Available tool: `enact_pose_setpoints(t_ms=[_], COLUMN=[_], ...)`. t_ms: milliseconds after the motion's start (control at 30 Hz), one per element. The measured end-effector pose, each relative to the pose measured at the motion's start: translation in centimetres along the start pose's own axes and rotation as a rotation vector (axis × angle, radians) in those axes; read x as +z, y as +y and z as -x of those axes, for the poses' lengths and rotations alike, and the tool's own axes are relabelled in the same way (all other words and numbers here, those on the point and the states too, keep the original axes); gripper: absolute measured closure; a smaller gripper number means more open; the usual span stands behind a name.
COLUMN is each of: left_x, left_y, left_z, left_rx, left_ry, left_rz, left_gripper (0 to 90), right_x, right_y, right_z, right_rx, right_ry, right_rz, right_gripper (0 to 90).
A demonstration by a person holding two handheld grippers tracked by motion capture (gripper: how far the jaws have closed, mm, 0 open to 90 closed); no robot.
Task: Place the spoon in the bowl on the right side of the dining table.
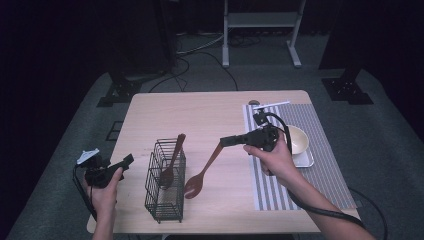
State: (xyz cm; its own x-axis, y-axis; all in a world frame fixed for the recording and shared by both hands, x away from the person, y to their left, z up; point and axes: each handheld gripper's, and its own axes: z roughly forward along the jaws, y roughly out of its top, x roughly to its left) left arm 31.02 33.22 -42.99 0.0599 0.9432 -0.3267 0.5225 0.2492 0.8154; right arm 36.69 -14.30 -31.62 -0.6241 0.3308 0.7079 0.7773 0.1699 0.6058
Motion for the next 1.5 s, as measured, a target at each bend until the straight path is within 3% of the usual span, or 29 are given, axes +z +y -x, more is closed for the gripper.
enact_pose_setpoints(t_ms=[800, 1500], left_x=[0.0, 0.1], left_y=[0.0, -0.1], left_z=[-0.1, -0.2], left_rx=[0.004, 0.006], left_ry=[0.004, 0.007], left_rz=[-0.003, -0.004], left_gripper=[1.2, 1.2], right_x=[-2.6, -3.9], right_y=[-1.1, -2.0], right_z=[3.6, 5.6], right_rx=[0.060, 0.101], right_ry=[-0.055, -0.072], right_rz=[-0.010, -0.003], right_gripper=[83.3, 83.3])
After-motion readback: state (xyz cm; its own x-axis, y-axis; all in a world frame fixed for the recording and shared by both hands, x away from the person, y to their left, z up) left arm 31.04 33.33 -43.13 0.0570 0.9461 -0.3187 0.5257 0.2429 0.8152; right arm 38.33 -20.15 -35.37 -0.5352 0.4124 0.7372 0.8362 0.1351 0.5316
